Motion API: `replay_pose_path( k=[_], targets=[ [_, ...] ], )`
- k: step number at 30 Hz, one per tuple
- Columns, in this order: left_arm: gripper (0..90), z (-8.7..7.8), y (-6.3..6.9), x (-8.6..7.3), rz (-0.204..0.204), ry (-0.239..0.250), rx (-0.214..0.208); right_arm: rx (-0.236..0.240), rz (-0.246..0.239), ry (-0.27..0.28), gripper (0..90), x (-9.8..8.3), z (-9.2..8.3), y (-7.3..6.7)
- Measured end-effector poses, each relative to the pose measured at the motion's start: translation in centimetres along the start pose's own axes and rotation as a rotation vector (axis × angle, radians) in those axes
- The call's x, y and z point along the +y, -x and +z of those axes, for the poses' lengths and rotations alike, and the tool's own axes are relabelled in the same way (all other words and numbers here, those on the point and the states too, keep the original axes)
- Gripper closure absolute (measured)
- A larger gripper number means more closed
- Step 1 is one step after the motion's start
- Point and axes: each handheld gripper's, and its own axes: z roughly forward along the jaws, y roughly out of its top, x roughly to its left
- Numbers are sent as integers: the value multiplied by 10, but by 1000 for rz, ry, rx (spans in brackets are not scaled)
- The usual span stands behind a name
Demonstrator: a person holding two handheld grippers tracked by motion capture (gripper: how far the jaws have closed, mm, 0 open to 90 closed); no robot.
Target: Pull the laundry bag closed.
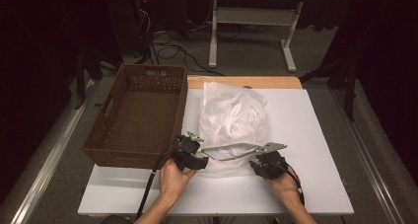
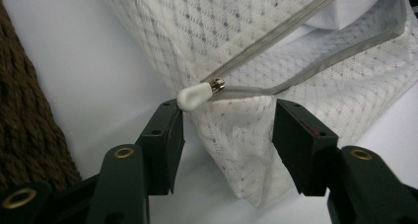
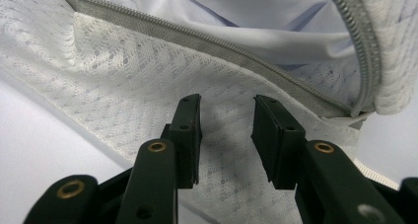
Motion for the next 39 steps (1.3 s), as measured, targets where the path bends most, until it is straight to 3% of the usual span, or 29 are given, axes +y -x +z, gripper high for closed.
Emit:
replay_pose_path(
  k=[4, 8, 12, 16, 18, 22, 25, 30, 39],
  targets=[
    [478, -3, 3, 4, 37, 23, -9, 1, -1, -2, 644, 0, 0, 0],
    [504, -1, 9, 7, 85, 27, -44, 0, -1, -2, 644, 0, 0, 0],
    [523, 5, 13, 8, 104, -3, -89, 5, 0, 1, 643, 0, 0, 0],
    [519, 0, 16, 4, 141, -18, -84, 4, 0, 2, 644, 0, 0, 0],
    [516, -5, 17, 1, 154, -13, -62, 6, 1, -1, 644, 0, 0, 0],
    [508, -13, 13, -2, 128, -21, -30, 0, 0, -2, 644, 0, 0, 0],
    [488, -11, 9, -4, 104, -53, -17, -1, -1, -3, 644, 0, 0, 0],
    [459, -4, 4, -7, 61, -81, -22, -4, -1, -9, 645, 0, -1, -1],
    [456, 5, -3, -10, 19, -97, -29, -22, 2, -24, 659, 3, -1, -4]
  ],
)
